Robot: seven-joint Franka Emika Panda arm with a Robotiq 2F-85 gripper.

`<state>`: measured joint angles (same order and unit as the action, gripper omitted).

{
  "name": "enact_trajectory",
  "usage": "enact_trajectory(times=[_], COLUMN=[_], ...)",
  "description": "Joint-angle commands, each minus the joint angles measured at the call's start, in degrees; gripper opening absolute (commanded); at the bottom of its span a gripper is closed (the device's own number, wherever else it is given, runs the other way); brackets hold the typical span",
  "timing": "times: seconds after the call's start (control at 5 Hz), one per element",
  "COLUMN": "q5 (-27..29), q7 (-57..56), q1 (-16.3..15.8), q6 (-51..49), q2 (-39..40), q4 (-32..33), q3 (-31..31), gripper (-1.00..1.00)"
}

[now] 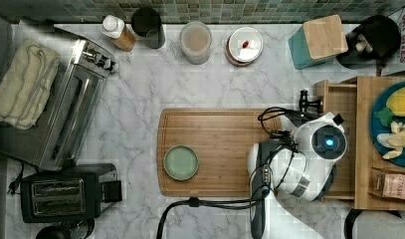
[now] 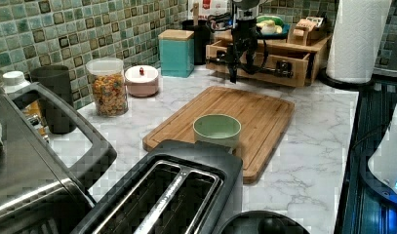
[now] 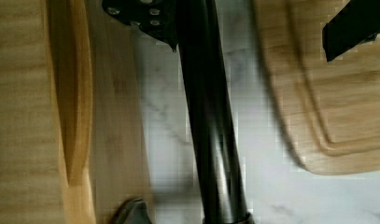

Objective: Open the drawer.

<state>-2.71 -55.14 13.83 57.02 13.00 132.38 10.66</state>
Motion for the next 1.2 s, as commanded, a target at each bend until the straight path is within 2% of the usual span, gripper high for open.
enact_trajectory(times=[0.2,0.4,0.6,1.2], q5=[7.1,10.5,9.7,9.7], q7=[8.3,7.9,13.3,13.3], q1=[-12.2,-12.6,-13.0,-12.4], q6=[-4.2,-5.3,-11.4,-11.4], q2=[-7.2,-8.0,-10.0,-10.0], q4=[4.7,4.4,2.6,2.6], q3=[-12.5,-14.9,-16.0,-16.6], gripper=[1.0,1.0,1.0,1.0])
